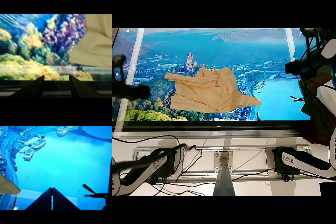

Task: Fold the clothes and pants, and hang the long-sleeved shirts on hangers.

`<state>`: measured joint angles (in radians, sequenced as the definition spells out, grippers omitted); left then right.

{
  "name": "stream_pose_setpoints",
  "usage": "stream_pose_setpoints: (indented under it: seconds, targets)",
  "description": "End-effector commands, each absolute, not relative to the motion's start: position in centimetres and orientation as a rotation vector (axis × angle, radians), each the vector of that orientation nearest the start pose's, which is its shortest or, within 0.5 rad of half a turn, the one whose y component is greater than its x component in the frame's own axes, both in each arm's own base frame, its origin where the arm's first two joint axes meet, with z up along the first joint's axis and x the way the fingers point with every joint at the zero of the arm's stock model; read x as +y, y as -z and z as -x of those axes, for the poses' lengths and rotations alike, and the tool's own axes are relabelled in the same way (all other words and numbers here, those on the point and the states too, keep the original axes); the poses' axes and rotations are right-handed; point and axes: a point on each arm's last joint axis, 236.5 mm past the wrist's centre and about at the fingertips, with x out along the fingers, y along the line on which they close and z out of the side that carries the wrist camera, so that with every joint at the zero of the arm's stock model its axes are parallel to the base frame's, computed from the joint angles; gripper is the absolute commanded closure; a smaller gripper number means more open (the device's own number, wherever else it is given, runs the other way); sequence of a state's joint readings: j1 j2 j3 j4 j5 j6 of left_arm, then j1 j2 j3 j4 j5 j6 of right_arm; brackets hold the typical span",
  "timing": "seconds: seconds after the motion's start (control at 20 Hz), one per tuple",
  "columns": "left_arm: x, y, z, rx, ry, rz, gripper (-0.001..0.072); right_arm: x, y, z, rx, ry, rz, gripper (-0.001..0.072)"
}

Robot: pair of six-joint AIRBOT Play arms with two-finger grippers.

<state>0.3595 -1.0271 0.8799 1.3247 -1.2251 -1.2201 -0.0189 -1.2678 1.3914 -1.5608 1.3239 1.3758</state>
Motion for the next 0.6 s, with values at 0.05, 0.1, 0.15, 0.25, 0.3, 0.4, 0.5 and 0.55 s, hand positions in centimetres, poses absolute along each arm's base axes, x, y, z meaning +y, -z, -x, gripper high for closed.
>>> stream_pose_setpoints:
  seconds: [0.05,0.1,0.15,0.25,0.3,0.4,0.5,0.55]
  targets:
    - [0.3,6.5,-25.7,1.326,0.223,0.475,0.0316,-0.1,-7.1,-40.0,1.202,-0.125,0.142,0.0699]
    - [-0.3,7.3,-25.7,1.319,0.238,0.515,0.0316,0.0,-7.2,-40.1,1.196,-0.128,0.137,0.0699]
    - [-0.6,8.0,-26.0,1.320,0.240,0.552,0.0266,0.2,-7.2,-40.2,1.192,-0.133,0.131,0.0698]
    - [-0.6,9.4,-26.5,1.331,0.226,0.595,0.0199,0.8,-7.3,-40.2,1.188,-0.148,0.112,0.0698]
    - [-0.3,10.2,-26.7,1.334,0.207,0.602,0.0199,1.0,-7.3,-40.3,1.186,-0.156,0.101,0.0698]
    - [0.0,11.5,-27.1,1.344,0.183,0.616,0.0201,1.1,-7.4,-40.4,1.178,-0.158,0.098,0.0698]
    - [0.2,12.4,-27.2,1.352,0.173,0.610,0.0205,1.1,-7.3,-40.4,1.182,-0.157,0.099,0.0699]
    - [0.2,12.6,-27.7,1.338,0.169,0.613,0.0248,1.1,-7.3,-40.7,1.173,-0.155,0.100,0.0699]
